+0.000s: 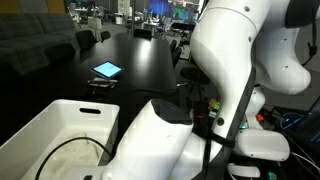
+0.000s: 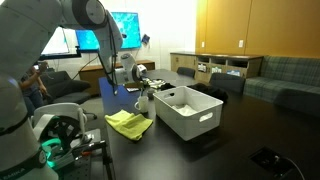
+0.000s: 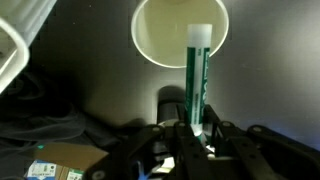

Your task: Pick up the cloths from the table and put them in the box, then pick up the marker and the seal tape put them in the cup

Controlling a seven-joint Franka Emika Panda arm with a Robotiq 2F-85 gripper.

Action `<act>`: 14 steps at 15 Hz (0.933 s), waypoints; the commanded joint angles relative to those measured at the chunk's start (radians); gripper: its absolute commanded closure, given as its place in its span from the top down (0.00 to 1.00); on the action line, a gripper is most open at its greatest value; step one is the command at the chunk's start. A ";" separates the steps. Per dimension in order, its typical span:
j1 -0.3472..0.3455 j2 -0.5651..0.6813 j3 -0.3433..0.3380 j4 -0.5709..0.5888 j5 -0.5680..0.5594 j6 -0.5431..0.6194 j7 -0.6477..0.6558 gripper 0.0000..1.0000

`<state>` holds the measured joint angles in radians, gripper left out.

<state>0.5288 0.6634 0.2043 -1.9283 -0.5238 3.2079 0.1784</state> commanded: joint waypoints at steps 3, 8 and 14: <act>-0.063 0.037 0.078 0.039 0.118 0.020 -0.145 0.05; -0.090 0.064 0.122 0.059 0.206 0.006 -0.247 0.05; -0.112 0.074 0.137 0.051 0.230 0.012 -0.287 0.06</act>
<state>0.4440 0.7236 0.3120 -1.8905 -0.3207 3.2068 -0.0562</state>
